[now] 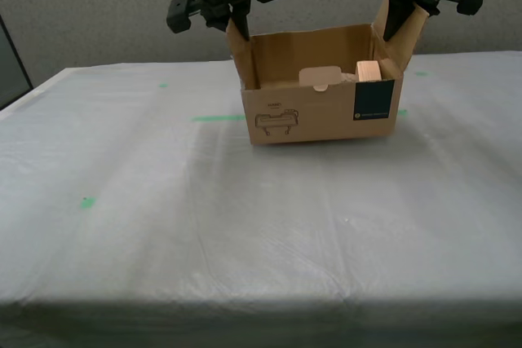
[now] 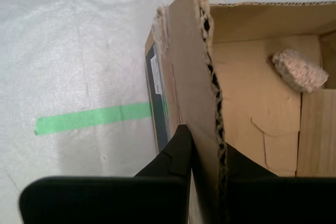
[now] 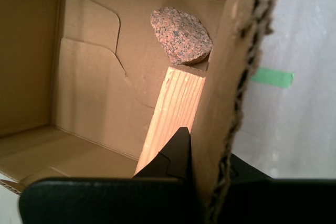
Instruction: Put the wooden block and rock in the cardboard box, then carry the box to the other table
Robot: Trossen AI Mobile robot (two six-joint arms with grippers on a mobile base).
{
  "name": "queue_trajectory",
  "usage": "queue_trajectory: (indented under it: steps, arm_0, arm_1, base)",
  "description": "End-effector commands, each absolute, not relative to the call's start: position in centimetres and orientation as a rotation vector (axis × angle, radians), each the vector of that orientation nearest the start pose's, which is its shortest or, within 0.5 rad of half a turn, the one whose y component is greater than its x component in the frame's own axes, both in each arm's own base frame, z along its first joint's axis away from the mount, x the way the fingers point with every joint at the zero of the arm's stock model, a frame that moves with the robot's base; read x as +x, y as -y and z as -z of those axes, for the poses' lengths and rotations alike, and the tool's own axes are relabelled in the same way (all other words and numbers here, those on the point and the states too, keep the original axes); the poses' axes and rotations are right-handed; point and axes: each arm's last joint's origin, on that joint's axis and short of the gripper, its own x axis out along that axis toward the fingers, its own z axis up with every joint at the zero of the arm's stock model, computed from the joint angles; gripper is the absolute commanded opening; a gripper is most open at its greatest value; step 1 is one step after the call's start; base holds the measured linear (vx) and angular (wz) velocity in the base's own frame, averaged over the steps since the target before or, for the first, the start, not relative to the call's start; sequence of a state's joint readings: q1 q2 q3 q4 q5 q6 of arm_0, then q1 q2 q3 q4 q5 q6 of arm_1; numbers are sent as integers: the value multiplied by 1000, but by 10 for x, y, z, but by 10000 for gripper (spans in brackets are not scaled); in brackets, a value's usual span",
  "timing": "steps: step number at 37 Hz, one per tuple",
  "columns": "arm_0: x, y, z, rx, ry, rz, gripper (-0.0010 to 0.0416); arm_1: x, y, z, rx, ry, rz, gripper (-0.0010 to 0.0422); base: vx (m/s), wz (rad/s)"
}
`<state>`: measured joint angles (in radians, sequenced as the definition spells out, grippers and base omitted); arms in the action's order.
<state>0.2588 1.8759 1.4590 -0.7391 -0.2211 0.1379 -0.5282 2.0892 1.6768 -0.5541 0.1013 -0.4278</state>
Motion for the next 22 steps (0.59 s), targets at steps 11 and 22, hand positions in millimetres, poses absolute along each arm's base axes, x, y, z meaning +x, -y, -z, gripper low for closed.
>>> queue_trajectory:
  steps: [11, 22]
  arm_0:
    - [394, -112, -197, 101, -1266, -349, 0]
    - [394, -112, -205, 101, -1261, -350, 0]
  arm_1:
    - [395, 227, -210, -169, -1041, 339, -1]
    - [396, 223, -209, -174, -1043, 330, -1]
  base:
    - [0, 0]
    - [0, 0]
